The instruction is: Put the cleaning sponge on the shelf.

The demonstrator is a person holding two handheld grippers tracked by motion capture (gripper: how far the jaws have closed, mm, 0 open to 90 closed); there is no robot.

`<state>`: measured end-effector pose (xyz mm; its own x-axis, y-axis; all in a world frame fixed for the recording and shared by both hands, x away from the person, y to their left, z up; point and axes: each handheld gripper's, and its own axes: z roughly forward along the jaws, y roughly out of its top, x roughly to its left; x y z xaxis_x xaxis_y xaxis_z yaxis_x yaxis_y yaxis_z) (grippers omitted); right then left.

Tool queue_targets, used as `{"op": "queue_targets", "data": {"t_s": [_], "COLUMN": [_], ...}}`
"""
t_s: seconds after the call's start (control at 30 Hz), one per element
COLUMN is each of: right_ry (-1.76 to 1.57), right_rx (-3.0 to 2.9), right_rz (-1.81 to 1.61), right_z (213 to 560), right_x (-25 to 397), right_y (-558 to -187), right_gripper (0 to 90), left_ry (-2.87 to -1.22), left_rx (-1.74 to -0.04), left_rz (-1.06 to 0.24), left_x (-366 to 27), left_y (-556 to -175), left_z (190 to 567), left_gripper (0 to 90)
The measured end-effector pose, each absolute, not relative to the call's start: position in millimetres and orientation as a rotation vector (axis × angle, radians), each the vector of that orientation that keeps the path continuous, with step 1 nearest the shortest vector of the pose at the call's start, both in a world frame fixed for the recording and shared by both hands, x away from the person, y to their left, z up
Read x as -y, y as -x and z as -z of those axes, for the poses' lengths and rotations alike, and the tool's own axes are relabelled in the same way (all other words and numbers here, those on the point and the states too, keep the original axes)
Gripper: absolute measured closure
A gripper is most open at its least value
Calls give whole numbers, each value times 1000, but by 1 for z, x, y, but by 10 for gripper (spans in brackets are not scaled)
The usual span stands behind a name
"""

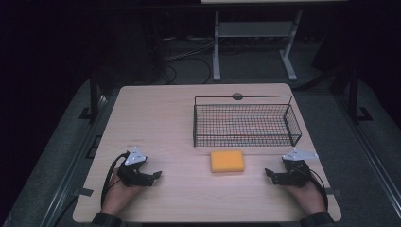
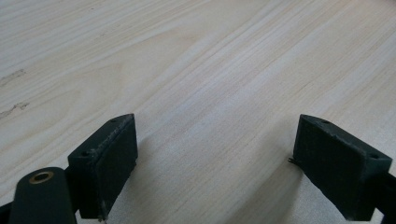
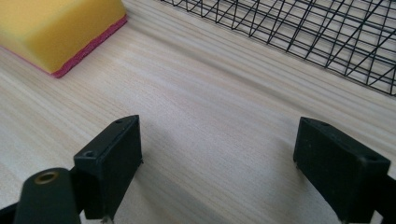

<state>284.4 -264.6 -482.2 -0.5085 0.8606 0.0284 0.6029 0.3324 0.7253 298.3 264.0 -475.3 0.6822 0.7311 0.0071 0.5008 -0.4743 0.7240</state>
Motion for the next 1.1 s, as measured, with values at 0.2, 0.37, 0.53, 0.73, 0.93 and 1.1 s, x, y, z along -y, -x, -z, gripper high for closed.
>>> {"op": "queue_targets", "data": {"t_s": [0.2, 0.37, 0.53, 0.73, 0.93, 1.1], "right_ry": [-1298, -1310, -1319, -1294, -1287, -1271], "right_rx": [-2240, -2244, -2265, -2280, -2316, -2337], "right_rz": [-985, -984, -1014, -1036, -1082, -1135], "right_z": [482, 478, 472, 461, 457, 450], "right_x": [265, 267, 266, 263, 260, 257], "right_y": [-284, -284, -284, -284, -288, -292], "right_gripper": [160, 375, 667, 899, 899, 899], "left_ry": [-2174, -2173, -2173, -2174, -2174, -2172], "left_rx": [-942, -942, -942, -942, -942, -945], "left_rz": [-413, -412, -413, -413, -413, -411], "left_x": [-264, -264, -264, -264, -264, -264], "left_y": [-298, -298, -298, -298, -298, -298], "left_z": [475, 475, 475, 475, 475, 475], "left_gripper": [128, 129, 129, 129, 129, 129]}}
